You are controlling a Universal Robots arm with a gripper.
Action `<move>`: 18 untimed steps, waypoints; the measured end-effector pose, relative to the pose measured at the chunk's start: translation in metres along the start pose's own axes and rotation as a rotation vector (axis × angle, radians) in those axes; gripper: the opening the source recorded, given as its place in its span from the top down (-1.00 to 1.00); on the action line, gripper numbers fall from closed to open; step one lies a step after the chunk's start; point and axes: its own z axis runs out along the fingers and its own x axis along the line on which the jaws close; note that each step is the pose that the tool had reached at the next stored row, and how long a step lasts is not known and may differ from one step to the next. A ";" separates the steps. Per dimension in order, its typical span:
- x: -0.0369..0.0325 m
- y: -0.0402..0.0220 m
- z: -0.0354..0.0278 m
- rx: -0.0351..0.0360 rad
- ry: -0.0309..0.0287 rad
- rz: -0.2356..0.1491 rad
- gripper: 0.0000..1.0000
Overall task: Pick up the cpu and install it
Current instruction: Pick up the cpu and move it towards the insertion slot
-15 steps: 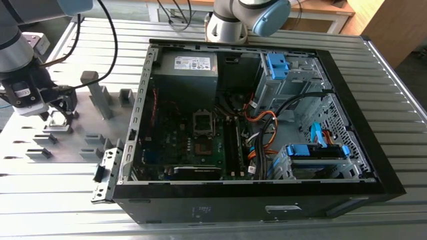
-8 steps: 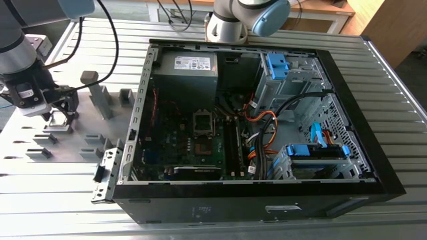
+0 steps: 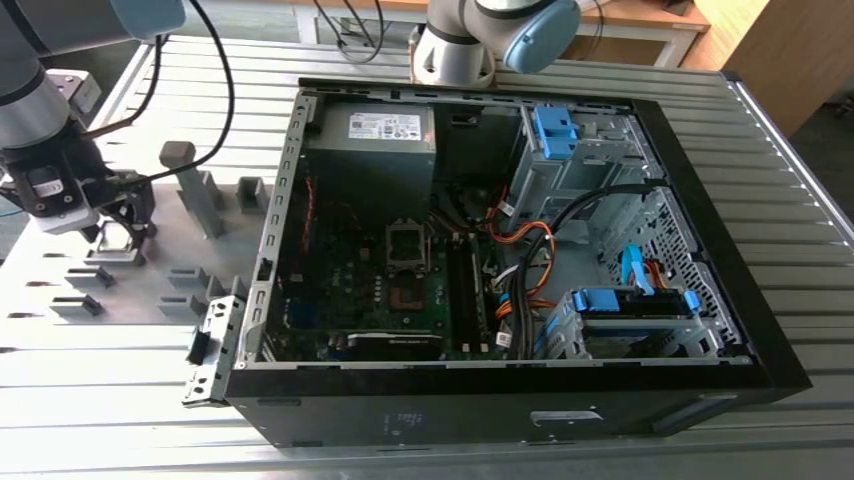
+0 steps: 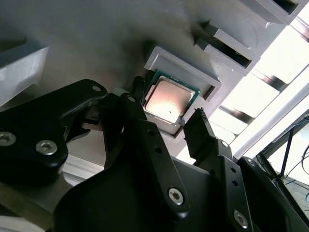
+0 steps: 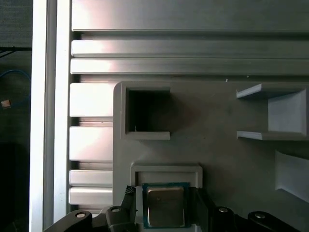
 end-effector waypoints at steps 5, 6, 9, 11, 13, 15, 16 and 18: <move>0.0000 -0.0019 -0.0002 0.0003 0.0001 0.000 -0.21; -0.0001 -0.0021 -0.0003 0.0002 0.0000 0.000 -0.21; -0.0004 -0.0024 -0.0021 0.0002 0.0000 0.000 -0.21; -0.0006 -0.0030 -0.0031 0.0004 0.0000 0.000 -0.21; -0.0006 -0.0043 -0.0032 0.0016 0.0000 0.000 -0.21; -0.0006 -0.0053 -0.0030 0.0017 0.0000 0.000 -0.21; -0.0006 -0.0053 -0.0025 0.0017 -0.0002 0.000 -0.21; -0.0010 -0.0053 -0.0019 0.0018 0.0001 0.000 -0.21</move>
